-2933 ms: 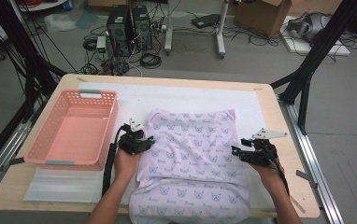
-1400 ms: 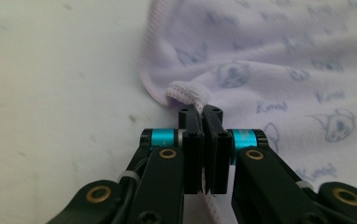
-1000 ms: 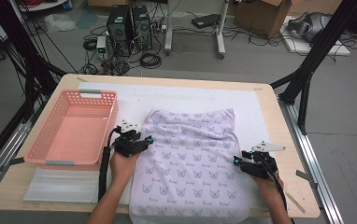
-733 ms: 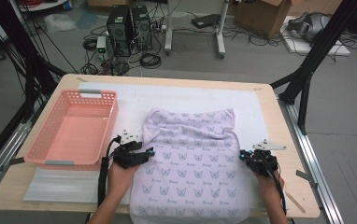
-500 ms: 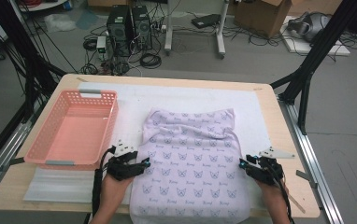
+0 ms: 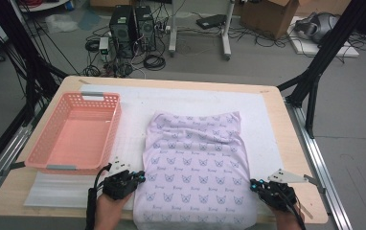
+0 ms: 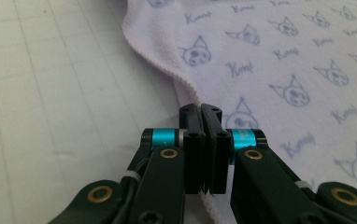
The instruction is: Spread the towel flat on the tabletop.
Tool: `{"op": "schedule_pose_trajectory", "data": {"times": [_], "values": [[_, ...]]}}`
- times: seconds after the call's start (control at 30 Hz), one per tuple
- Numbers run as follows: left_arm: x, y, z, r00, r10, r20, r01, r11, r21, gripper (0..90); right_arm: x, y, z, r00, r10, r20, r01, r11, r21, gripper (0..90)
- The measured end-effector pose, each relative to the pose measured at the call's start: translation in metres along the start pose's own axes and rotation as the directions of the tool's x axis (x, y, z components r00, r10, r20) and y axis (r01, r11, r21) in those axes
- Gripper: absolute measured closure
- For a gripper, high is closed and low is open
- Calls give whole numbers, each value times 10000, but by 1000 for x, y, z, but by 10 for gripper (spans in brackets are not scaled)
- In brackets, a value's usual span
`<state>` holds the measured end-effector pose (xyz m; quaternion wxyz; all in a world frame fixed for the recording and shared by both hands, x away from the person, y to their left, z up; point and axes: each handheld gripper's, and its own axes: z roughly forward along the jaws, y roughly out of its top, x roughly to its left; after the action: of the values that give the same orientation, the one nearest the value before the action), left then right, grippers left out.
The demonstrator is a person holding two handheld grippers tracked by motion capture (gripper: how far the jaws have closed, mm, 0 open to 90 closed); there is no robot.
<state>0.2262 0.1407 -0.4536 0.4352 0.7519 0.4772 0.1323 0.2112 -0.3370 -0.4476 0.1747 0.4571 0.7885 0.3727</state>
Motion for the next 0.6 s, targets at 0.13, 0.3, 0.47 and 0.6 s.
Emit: {"op": "schedule_pose_trajectory", "data": {"times": [0.13, 0.3, 0.47, 0.6], "values": [[-4, -14, -16, 9997, -124, 195, 124, 9999, -12, 877, -1, -11, -12, 9997, 150, -169, -149, 9999, 43, 885], [-13, -29, -31, 9976, 157, 673, -158, 9999, 6, 873, 8, -22, -28, 9998, -91, -177, 95, 9996, 257, 878], [-6, -12, -19, 9984, -26, 561, 55, 9986, -521, 564, 4, -15, -21, 9983, 550, 181, -546, 9983, -212, 576], [7, 11, 3, 9999, -85, 107, 91, 9982, -585, 473, 0, 6, -2, 9978, 519, 420, -500, 9977, -448, 527]]}}
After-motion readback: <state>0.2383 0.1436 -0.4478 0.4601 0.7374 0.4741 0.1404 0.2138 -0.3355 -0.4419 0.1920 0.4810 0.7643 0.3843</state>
